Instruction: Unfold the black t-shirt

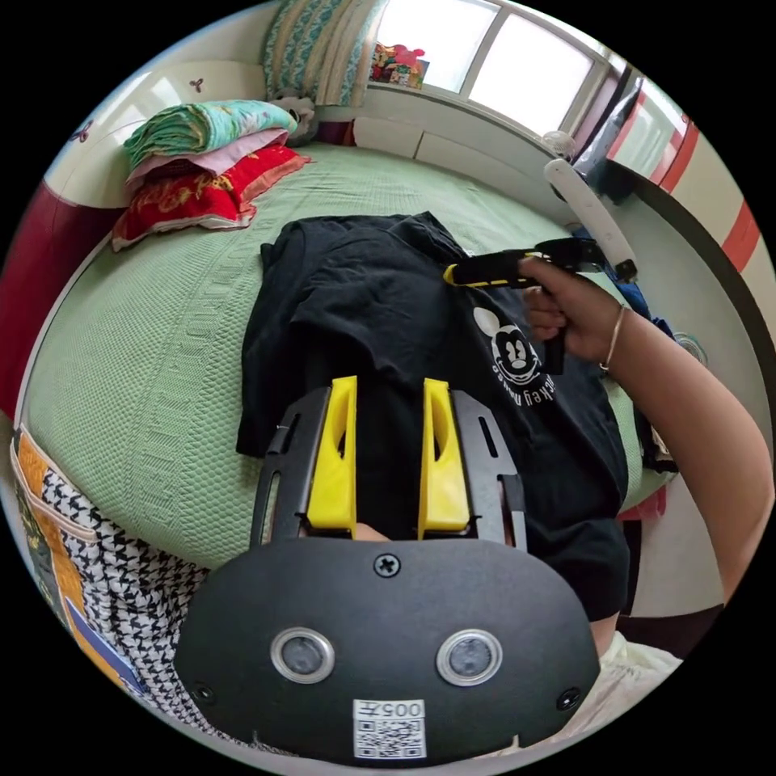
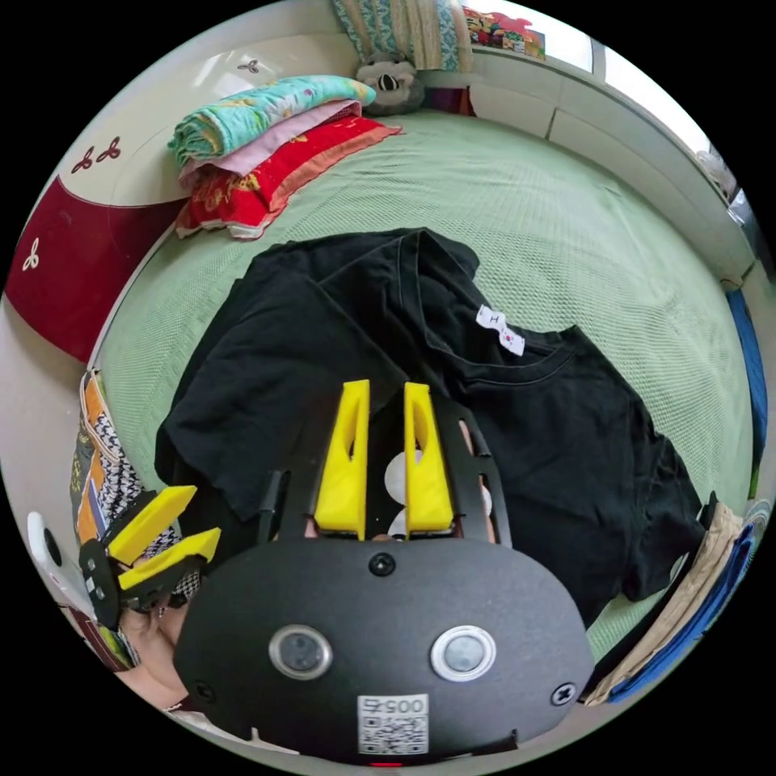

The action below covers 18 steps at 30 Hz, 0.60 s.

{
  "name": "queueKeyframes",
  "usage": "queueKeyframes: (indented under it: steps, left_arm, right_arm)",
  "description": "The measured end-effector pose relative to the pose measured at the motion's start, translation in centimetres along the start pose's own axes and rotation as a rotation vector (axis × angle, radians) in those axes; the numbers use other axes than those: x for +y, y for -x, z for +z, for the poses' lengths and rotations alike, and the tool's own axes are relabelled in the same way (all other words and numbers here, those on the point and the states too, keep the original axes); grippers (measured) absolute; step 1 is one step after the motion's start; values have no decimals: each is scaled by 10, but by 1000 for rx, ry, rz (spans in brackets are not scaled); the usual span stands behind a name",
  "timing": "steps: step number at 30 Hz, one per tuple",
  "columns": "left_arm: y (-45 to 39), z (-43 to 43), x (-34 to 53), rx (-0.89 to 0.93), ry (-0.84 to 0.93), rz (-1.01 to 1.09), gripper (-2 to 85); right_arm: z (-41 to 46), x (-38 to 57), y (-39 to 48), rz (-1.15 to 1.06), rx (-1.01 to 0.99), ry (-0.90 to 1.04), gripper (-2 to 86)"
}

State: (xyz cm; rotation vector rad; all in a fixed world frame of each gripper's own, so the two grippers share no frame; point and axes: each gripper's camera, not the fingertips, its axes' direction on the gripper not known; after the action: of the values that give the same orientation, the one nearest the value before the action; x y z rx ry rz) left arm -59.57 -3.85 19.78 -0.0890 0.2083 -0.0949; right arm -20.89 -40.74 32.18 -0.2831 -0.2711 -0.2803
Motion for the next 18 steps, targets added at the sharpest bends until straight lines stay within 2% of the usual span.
queueKeyframes:
  steps: [4, 8, 15, 18]
  left_arm:
    - [18, -2, 5, 28, -6, -82, 115]
    - [36, -10, 12, 18, -37, -160, 111]
    - [45, -31, 20, -68, -140, -230, 112]
    - [44, -38, 22, -107, -167, -239, 111]
  right_arm:
    - [-17, -16, 13, 15, -40, 76, -5]
    - [-40, -50, 59, -8, -177, 119, -8]
    - [-90, -125, 159, -31, -445, -52, 27]
    - [-102, -121, 177, -120, -424, -91, 50]
